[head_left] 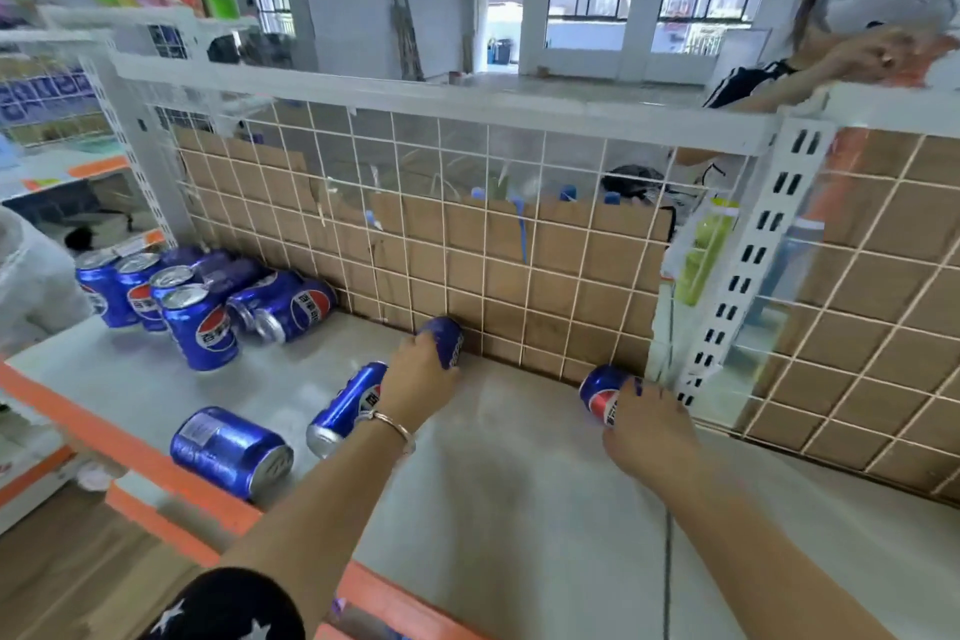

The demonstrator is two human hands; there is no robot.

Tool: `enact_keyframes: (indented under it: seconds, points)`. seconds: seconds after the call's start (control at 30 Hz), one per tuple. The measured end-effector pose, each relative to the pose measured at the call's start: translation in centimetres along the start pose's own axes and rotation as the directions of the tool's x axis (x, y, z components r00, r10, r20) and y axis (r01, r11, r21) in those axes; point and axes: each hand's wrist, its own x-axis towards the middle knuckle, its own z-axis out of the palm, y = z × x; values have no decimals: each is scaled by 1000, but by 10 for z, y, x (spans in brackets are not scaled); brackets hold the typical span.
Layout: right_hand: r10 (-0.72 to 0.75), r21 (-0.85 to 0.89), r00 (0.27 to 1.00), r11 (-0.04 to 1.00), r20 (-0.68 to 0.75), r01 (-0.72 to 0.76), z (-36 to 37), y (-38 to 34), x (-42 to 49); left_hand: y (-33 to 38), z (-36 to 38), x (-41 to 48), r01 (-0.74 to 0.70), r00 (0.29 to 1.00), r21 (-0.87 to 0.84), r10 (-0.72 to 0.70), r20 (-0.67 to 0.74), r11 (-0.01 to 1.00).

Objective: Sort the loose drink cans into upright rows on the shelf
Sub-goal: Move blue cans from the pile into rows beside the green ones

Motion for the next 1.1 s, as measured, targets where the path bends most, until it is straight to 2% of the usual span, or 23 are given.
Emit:
enact_keyframes:
  seconds: [0.17, 0.23, 0.3, 0.37, 0.43, 0.53, 0.57, 0.63, 0.7, 0.77, 0.83, 0.9, 1.0, 1.03, 1.1]
  points:
    - [68, -105, 997, 992, -46, -72, 7, -11, 8, -5, 14, 44, 42, 992, 194, -65, 109, 980]
    - [90, -111, 995, 989, -38, -93, 6, -12, 12, -4, 24, 47, -41, 996, 331, 14, 84, 943]
    - [118, -105, 993, 987, -18, -119, 2, -12, 17, 5, 35, 40, -186, 982, 406, 163, 90, 895]
    - [136, -91, 991, 987, 2, -135, -1, -12, 18, 20, 45, 29, -322, 947, 369, 288, 145, 872]
    - [153, -68, 988, 986, 16, -151, -1, -13, 16, 32, 51, 23, -355, 931, 241, 317, 183, 903]
    - [190, 22, 981, 981, 31, -191, 1, -12, 9, 36, 49, 27, -181, 967, -41, 185, 174, 983]
    - [204, 58, 978, 977, 39, -206, 3, -12, 7, 33, 48, 31, -80, 969, -162, 115, 220, 984]
    - [234, 110, 970, 964, 67, -240, 8, -14, 1, 30, 52, 36, 113, 900, -363, 59, 432, 925]
    - [245, 100, 967, 963, 68, -251, 12, -22, -3, 33, 61, 32, 135, 853, -365, 79, 516, 921]
    - [272, 99, 961, 956, 51, -275, 13, -29, -7, 37, 69, 29, 40, 855, -291, 118, 505, 956]
    - [325, 147, 942, 931, 80, -333, 13, -28, -12, 42, 68, 24, -51, 808, -237, 180, 561, 970]
    - [364, 259, 915, 880, 176, -399, 13, -17, -18, 46, 64, 19, -81, 724, -188, 188, 663, 979]
    - [336, 364, 880, 815, 336, -450, 8, 7, -32, 50, 61, 13, -127, 649, -100, 158, 744, 987]
    - [322, 375, 868, 804, 378, -461, 5, 15, -38, 51, 62, 11, -132, 637, -92, 156, 755, 987]
    - [298, 364, 849, 804, 436, -470, -1, 25, -48, 56, 67, 10, -102, 664, -103, 145, 733, 989]
